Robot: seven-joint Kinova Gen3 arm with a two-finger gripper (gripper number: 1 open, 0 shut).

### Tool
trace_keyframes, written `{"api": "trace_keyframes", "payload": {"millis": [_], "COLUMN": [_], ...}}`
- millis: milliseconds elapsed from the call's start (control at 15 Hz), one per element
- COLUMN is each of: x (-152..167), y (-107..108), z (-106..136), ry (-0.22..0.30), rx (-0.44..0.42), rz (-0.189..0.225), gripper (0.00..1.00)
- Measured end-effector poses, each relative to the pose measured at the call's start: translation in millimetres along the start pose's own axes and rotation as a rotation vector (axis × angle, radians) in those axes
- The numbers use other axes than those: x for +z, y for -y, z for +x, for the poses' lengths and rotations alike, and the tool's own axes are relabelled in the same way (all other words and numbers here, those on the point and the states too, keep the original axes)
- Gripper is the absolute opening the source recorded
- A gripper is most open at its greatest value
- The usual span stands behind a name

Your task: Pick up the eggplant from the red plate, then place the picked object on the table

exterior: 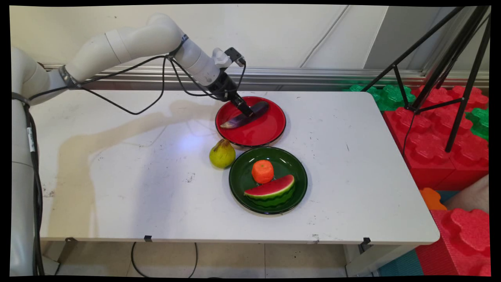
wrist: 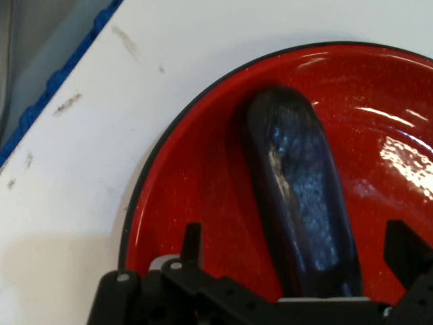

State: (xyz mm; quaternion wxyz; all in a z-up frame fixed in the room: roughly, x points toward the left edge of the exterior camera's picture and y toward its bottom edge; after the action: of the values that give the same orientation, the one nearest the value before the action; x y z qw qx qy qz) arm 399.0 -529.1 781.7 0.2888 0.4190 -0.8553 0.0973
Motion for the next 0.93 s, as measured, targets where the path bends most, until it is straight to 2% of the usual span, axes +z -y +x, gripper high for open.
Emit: {"api": "trace_keyframes", "payload": {"millis": [333, 400, 933], "x": [7.3, 8.3, 11.3], "y": [-0.8, -0.8, 0.0], "z": [-0.5, -0.2, 1.3], "ry": [0.005, 0.006, 0.005], "rx": [-0.014, -0.015, -0.022], "rz": [-0.003, -0.004, -0.007], "gripper": [1.00, 0.00, 0.00]}}
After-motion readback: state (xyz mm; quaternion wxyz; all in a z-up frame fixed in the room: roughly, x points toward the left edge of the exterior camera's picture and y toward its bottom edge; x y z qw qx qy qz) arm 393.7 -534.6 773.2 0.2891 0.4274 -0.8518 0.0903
